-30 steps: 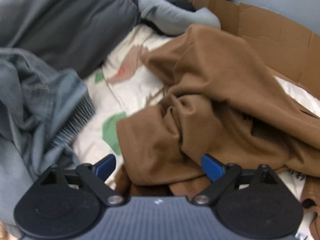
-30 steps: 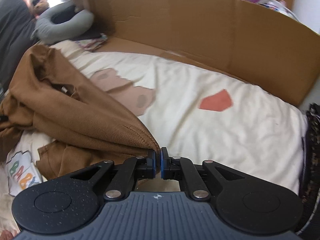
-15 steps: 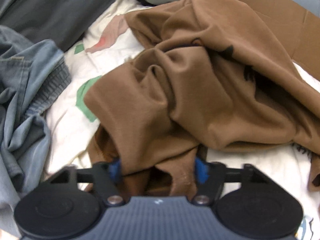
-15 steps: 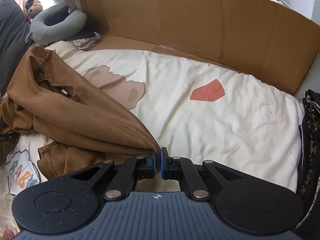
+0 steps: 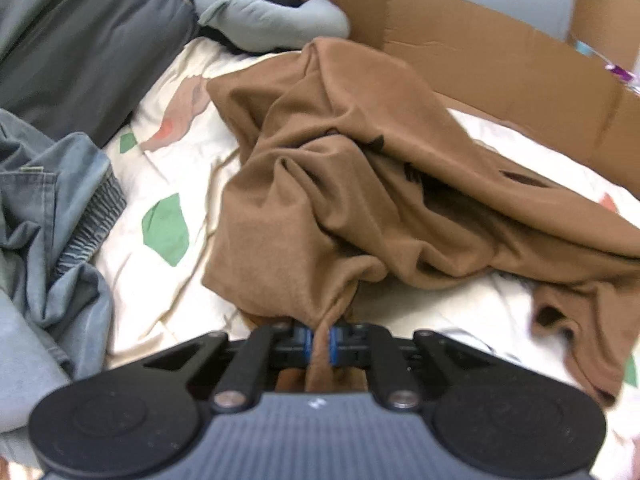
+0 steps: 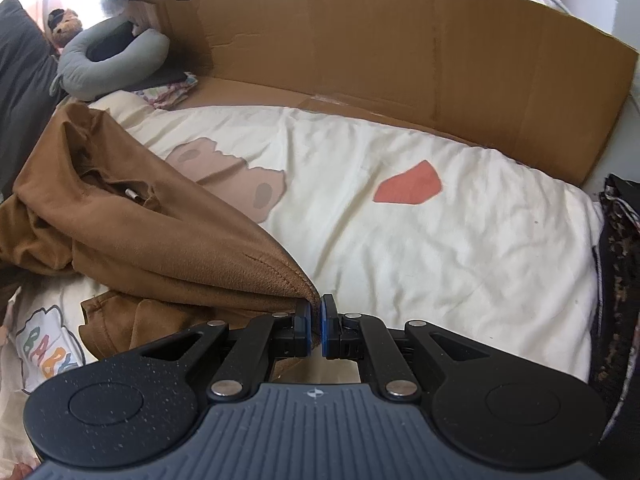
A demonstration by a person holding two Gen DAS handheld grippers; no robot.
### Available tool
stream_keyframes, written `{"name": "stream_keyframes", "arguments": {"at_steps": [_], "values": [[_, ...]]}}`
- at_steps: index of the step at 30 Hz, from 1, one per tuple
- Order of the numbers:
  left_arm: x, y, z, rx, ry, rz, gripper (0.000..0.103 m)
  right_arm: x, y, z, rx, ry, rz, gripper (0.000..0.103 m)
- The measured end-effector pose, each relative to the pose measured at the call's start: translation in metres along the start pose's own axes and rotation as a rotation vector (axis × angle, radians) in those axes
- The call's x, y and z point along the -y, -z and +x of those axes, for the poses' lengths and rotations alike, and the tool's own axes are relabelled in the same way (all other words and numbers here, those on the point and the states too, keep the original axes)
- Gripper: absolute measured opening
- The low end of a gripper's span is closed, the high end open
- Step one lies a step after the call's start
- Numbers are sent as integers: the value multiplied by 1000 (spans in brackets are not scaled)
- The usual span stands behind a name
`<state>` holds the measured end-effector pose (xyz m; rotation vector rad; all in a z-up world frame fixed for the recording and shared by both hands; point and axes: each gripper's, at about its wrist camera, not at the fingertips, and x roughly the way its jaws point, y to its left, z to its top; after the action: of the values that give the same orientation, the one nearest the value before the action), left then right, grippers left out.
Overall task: Fold clothes
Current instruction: 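Grasp the brown garment with the left gripper while the right gripper holds its edge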
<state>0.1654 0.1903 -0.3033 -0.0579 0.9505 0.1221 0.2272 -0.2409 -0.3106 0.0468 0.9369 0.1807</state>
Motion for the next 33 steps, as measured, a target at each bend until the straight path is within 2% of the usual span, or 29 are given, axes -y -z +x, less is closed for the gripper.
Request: {"name": "stream_keyframes", "arguments": {"at_steps": [9,17,23,28,33], "values": [[-12,26,-57,-72,48,54,7,30,1,-14,10,59,48,2],[-12,59,-98,-159,70,63,7,48,3,-32,19,92,62,2],[-16,81,-120,-214,76,59,7,53,13,-45,4,98,83,2],[-28,85,-135,-222,78,61,7,56,23,-54,-21,106,99,2],[-39,90,-146,-269,62,61,7,55,34,-67,-20,102,147,2]]}}
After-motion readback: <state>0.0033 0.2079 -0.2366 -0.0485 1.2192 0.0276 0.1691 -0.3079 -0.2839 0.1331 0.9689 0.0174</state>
